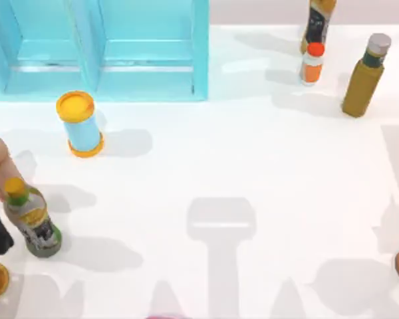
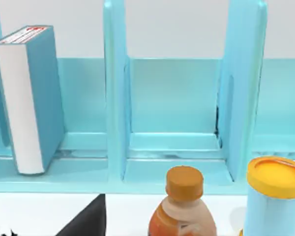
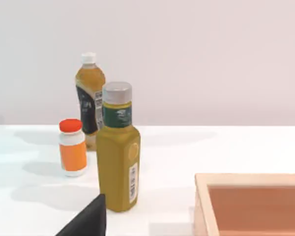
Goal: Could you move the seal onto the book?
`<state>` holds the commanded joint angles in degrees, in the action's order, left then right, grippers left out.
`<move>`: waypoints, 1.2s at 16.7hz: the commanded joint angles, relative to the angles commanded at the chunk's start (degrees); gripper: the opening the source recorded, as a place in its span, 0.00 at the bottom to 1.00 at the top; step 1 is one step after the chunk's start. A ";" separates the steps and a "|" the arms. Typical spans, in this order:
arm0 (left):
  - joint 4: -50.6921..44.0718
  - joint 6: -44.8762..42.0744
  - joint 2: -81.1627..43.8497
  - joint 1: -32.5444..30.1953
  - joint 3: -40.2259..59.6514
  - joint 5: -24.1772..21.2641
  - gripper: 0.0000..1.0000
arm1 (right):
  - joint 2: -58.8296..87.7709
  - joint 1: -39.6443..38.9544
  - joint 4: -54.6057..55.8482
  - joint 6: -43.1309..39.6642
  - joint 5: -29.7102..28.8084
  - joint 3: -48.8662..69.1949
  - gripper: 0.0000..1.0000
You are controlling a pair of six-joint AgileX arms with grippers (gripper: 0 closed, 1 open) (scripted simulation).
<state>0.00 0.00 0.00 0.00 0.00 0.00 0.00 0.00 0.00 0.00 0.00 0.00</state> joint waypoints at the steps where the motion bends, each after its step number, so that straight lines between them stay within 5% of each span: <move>1: 0.00 0.00 0.00 0.00 0.00 0.00 1.00 | 0.00 0.00 0.00 0.00 0.00 0.00 1.00; 9: 9.99 -1.17 -16.74 4.80 8.13 -4.47 1.00 | 0.00 0.00 0.00 0.00 0.00 0.00 1.00; 20: 42.16 -2.19 -83.77 19.94 35.01 -21.63 1.00 | 0.00 0.00 0.00 0.00 0.00 0.00 1.00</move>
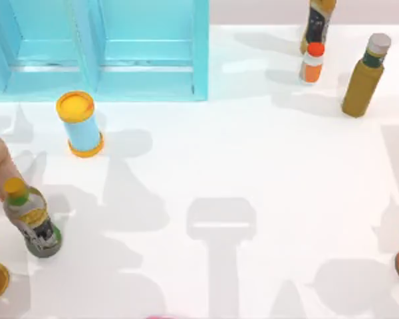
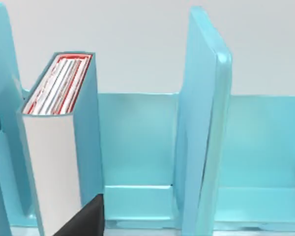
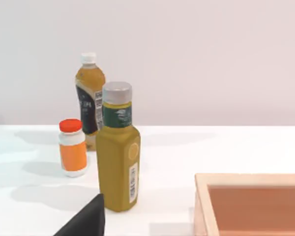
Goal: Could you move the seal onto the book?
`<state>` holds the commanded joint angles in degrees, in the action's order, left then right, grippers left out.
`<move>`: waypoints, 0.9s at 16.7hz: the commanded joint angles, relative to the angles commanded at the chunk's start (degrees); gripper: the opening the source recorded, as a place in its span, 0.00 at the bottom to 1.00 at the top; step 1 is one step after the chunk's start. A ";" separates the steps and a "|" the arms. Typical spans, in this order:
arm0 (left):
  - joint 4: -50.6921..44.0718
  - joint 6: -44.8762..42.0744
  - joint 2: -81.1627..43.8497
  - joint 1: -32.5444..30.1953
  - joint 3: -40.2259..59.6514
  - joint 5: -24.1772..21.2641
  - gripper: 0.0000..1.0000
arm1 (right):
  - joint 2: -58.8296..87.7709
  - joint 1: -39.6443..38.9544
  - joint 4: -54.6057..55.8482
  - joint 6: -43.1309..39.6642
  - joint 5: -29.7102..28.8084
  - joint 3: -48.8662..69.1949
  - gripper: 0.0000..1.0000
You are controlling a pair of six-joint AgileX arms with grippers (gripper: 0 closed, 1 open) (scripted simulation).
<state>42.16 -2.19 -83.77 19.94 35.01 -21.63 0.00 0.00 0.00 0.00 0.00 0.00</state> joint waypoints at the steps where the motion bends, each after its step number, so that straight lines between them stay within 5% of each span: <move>1: 3.04 -0.23 -5.96 1.41 2.65 -1.61 1.00 | 0.00 0.00 0.00 0.00 0.00 0.00 1.00; 8: 19.48 -2.15 -36.30 8.83 16.74 -10.49 1.00 | 0.00 0.00 0.00 0.00 0.00 0.00 1.00; 15: 22.84 -2.65 -42.16 10.49 18.86 -12.65 1.00 | 0.00 0.00 0.00 0.00 0.00 0.00 1.00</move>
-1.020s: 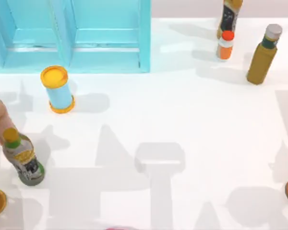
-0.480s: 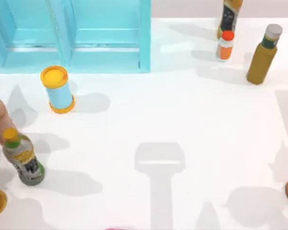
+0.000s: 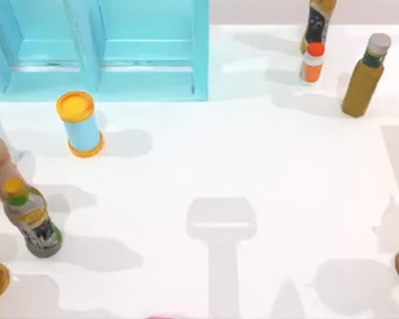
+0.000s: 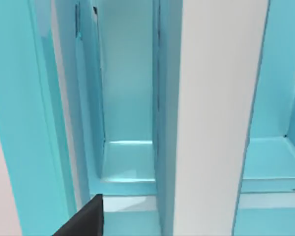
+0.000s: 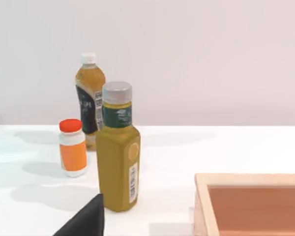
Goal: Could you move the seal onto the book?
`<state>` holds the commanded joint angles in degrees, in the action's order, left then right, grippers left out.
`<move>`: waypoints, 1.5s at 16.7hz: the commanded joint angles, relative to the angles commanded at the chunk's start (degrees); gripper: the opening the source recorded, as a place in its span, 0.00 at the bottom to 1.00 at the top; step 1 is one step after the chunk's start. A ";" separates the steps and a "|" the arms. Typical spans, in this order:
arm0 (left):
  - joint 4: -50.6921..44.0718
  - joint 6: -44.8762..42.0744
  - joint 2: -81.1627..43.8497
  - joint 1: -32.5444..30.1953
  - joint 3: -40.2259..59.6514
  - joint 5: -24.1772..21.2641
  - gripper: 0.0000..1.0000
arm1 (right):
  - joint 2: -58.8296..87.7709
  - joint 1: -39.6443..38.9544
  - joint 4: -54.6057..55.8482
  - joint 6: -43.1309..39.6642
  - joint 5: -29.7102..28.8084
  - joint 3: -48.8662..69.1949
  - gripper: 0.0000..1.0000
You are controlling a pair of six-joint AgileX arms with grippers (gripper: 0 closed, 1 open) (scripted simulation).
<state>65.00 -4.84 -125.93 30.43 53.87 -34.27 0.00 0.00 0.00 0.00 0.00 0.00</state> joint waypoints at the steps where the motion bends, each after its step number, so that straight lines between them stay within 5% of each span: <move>1: 0.00 0.00 0.00 0.00 0.00 0.00 1.00 | 0.00 0.00 0.00 0.00 0.00 0.00 1.00; 7: -3.89 0.32 0.62 -1.61 3.65 1.64 1.00 | 0.00 0.00 0.00 0.00 0.00 0.00 1.00; 17: -11.42 1.12 -11.10 -6.98 23.32 6.68 1.00 | 0.00 0.00 0.00 0.00 0.00 0.00 1.00; 23: -11.06 1.08 -13.38 -6.93 25.06 6.71 1.00 | 0.00 0.00 0.00 0.00 0.00 0.00 1.00; 25: -11.06 1.08 -13.38 -6.93 25.06 6.71 0.85 | 0.00 0.00 0.00 0.00 0.00 0.00 1.00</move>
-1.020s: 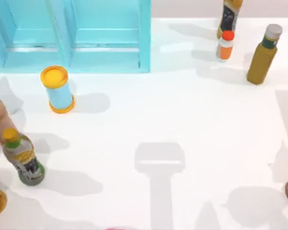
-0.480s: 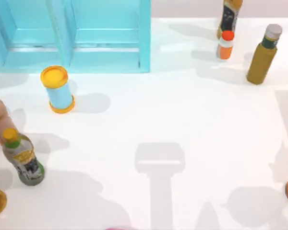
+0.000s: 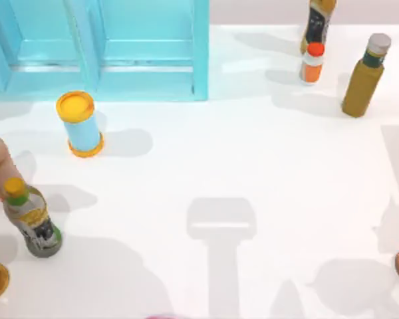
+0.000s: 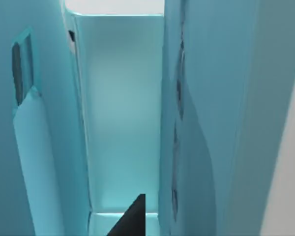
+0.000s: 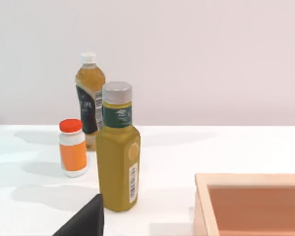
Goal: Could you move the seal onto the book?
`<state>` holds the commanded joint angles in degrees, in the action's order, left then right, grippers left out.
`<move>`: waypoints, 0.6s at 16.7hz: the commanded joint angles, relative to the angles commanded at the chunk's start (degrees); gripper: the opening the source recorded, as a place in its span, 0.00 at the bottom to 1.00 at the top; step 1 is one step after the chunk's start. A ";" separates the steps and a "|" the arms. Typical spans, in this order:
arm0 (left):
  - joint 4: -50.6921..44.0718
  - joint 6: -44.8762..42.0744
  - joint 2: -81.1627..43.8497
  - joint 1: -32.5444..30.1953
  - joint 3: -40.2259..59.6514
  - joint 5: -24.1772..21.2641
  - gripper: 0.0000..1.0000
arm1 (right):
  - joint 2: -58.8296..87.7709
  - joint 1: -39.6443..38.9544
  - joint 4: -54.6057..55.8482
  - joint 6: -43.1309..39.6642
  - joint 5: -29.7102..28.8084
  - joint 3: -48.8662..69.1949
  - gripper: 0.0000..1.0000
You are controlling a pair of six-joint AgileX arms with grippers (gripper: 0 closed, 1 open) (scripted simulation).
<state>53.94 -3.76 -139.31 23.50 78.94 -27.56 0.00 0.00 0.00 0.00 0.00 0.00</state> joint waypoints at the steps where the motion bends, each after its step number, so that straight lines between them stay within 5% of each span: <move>1: 0.00 0.00 0.00 0.00 0.00 0.00 0.77 | 0.00 0.00 0.00 0.00 0.00 0.00 1.00; 10: 0.00 0.00 0.00 0.00 0.00 0.00 0.10 | 0.00 0.00 0.00 0.00 0.00 0.00 1.00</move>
<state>53.94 -3.76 -139.31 23.50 78.94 -27.56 0.00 0.00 0.00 0.00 0.00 0.00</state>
